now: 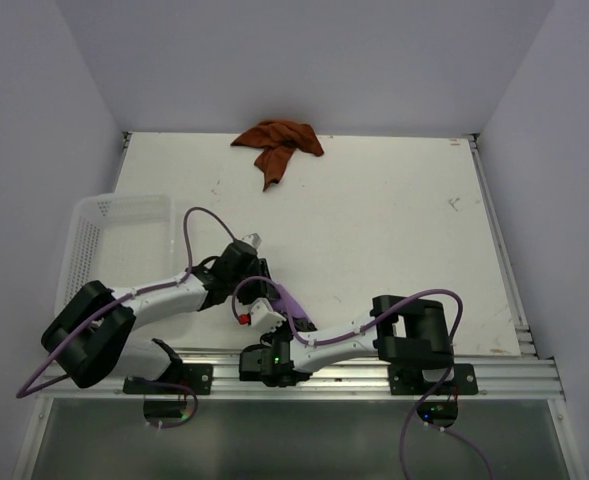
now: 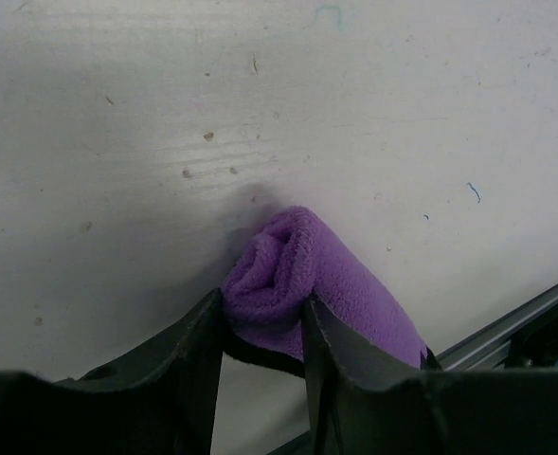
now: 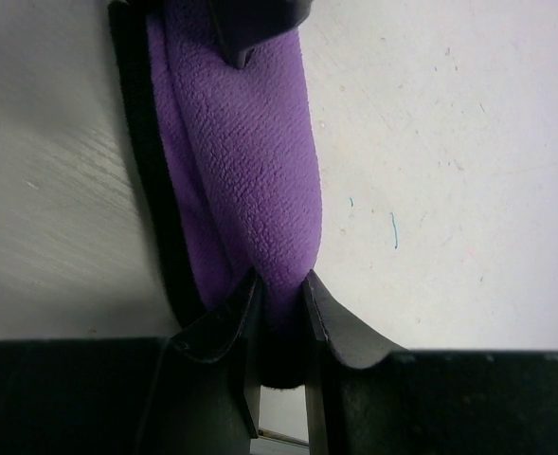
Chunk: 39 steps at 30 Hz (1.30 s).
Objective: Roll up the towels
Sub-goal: Roll the towel
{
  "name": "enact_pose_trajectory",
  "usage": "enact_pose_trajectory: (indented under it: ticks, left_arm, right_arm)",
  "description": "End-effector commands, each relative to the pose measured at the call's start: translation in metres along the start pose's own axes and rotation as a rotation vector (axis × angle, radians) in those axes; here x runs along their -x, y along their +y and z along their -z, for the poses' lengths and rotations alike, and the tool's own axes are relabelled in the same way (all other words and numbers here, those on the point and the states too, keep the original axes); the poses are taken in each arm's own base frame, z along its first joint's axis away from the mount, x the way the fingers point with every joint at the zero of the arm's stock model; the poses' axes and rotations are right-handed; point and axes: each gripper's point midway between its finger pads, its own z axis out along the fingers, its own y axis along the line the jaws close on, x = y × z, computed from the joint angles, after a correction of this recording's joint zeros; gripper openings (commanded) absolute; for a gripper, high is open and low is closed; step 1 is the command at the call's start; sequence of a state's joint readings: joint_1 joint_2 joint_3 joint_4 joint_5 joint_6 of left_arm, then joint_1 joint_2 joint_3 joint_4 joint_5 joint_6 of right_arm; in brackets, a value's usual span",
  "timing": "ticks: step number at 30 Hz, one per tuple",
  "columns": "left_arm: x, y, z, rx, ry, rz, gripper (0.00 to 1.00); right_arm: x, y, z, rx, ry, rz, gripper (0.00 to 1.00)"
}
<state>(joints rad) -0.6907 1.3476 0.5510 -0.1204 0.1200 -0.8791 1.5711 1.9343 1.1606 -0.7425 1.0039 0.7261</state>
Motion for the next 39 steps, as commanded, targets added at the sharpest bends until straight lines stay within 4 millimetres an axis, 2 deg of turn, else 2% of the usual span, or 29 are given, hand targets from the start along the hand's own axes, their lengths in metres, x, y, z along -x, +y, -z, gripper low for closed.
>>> enact_pose_trajectory:
  ticks: [1, 6, 7, 9, 12, 15, 16, 17, 20, 24, 25, 26, 27, 28, 29, 31, 32, 34, 35, 37, 38, 39]
  left_arm:
    - [-0.003, 0.015, -0.008, 0.052, -0.016, -0.03, 0.38]
    - [-0.007, 0.031, -0.012, 0.092, -0.037, -0.021, 0.24]
    - [-0.01, 0.034, -0.014, 0.091, -0.041, -0.012, 0.22]
    - [-0.012, 0.038, -0.014, 0.093, -0.05, 0.007, 0.16]
    - [-0.009, 0.041, -0.014, 0.069, -0.117, 0.024, 0.11]
    - [-0.005, 0.047, -0.011, 0.05, -0.191, 0.022, 0.06]
    - [-0.006, 0.049, -0.011, 0.034, -0.212, 0.014, 0.05]
    - [-0.003, 0.05, -0.01, 0.032, -0.237, 0.008, 0.03]
    - [0.001, 0.047, -0.008, -0.006, -0.284, -0.011, 0.0]
    - [0.003, 0.043, -0.008, -0.041, -0.327, -0.054, 0.0]
    - [0.003, 0.04, -0.008, -0.063, -0.34, -0.065, 0.0]
    - [0.002, 0.04, -0.009, -0.066, -0.343, -0.072, 0.0]
    - [-0.001, 0.04, -0.01, -0.068, -0.338, -0.083, 0.0]
    - [0.0, 0.038, -0.01, -0.085, -0.351, -0.089, 0.0]
    - [-0.001, 0.039, -0.01, -0.09, -0.354, -0.091, 0.0]
    - [-0.003, 0.036, -0.008, -0.119, -0.37, -0.099, 0.0]
    - [-0.005, 0.037, -0.007, -0.125, -0.372, -0.102, 0.0]
    - [-0.005, 0.036, -0.005, -0.144, -0.384, -0.108, 0.0]
    - [-0.005, 0.034, -0.004, -0.152, -0.39, -0.11, 0.0]
    - [-0.005, 0.034, -0.004, -0.156, -0.397, -0.114, 0.0]
    - [-0.005, 0.034, -0.003, -0.158, -0.398, -0.12, 0.0]
    - [-0.006, 0.035, -0.003, -0.157, -0.399, -0.121, 0.0]
  right_arm:
    - [0.002, 0.002, 0.003, 0.012, -0.01, -0.027, 0.2]
    - [0.001, 0.004, 0.004, 0.018, -0.009, -0.028, 0.23]
    - [0.0, 0.006, 0.006, 0.024, -0.009, -0.027, 0.29]
    - [-0.001, 0.007, 0.007, 0.036, -0.005, -0.025, 0.33]
    - [-0.002, 0.006, 0.013, 0.082, -0.001, -0.057, 0.45]
    - [0.005, 0.009, 0.026, 0.201, -0.019, -0.168, 0.56]
    - [0.004, 0.012, 0.03, 0.251, -0.011, -0.184, 0.57]
    - [0.014, 0.007, 0.04, 0.305, -0.03, -0.244, 0.58]
    - [0.015, 0.011, 0.05, 0.437, -0.04, -0.319, 0.62]
    - [0.03, -0.005, 0.07, 0.606, -0.1, -0.447, 0.65]
    - [0.04, -0.005, 0.074, 0.652, -0.133, -0.489, 0.65]
    - [0.044, -0.013, 0.068, 0.665, -0.132, -0.543, 0.66]
    - [0.041, -0.009, 0.071, 0.741, -0.12, -0.573, 0.66]
    - [0.046, -0.018, 0.071, 0.764, -0.129, -0.636, 0.66]
    - [0.048, -0.028, 0.059, 0.752, -0.12, -0.689, 0.66]
    - [0.043, -0.03, 0.051, 0.773, -0.093, -0.716, 0.66]
    - [0.043, -0.036, 0.041, 0.756, -0.079, -0.737, 0.66]
    - [0.04, -0.031, 0.033, 0.78, -0.031, -0.744, 0.66]
    - [0.04, -0.035, 0.025, 0.773, -0.015, -0.768, 0.66]
    - [0.041, -0.027, 0.022, 0.821, 0.005, -0.801, 0.66]
    - [0.032, -0.022, 0.015, 0.819, 0.045, -0.804, 0.65]
    - [0.041, -0.02, 0.014, 0.841, 0.026, -0.84, 0.65]
